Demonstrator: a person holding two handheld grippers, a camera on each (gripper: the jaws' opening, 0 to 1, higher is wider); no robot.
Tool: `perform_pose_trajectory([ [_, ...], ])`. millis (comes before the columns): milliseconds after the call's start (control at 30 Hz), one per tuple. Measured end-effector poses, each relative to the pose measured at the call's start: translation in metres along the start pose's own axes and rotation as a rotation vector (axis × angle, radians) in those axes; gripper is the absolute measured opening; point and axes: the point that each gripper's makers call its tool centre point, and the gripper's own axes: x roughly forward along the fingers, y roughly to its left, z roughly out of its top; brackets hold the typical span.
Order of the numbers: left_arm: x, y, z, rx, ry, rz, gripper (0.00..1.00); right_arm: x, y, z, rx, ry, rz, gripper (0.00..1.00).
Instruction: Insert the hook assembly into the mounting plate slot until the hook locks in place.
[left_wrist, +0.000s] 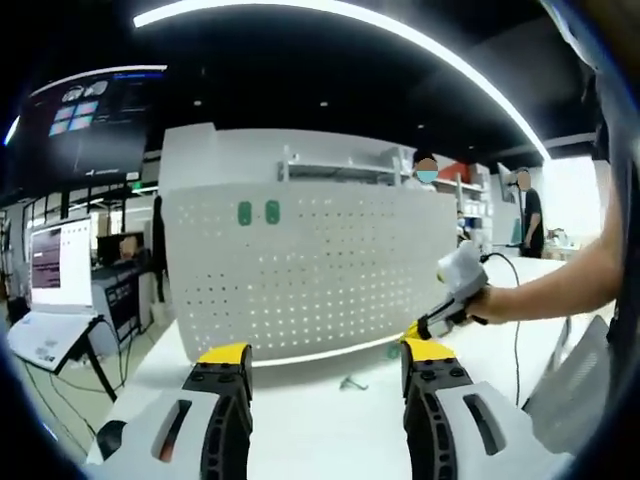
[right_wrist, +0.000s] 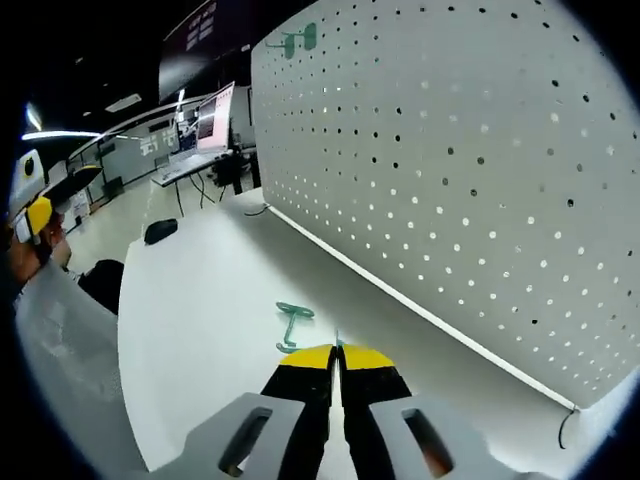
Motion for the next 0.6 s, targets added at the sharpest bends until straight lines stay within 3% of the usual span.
perform_pose_trajectory([
  [433, 0.04, -0.036, 0.012, 0.053, -0.012, -0.173, 0.59, -0.035, 0.033, 0.047, 0.042, -0.092, 0.006, 0.0],
  [600, 0.059, -0.05, 0.005, 0.084, 0.013, -0.248, 0.58, -0.047, 0.041, 0.054, 0.048, -0.097, 0.004, 0.0],
])
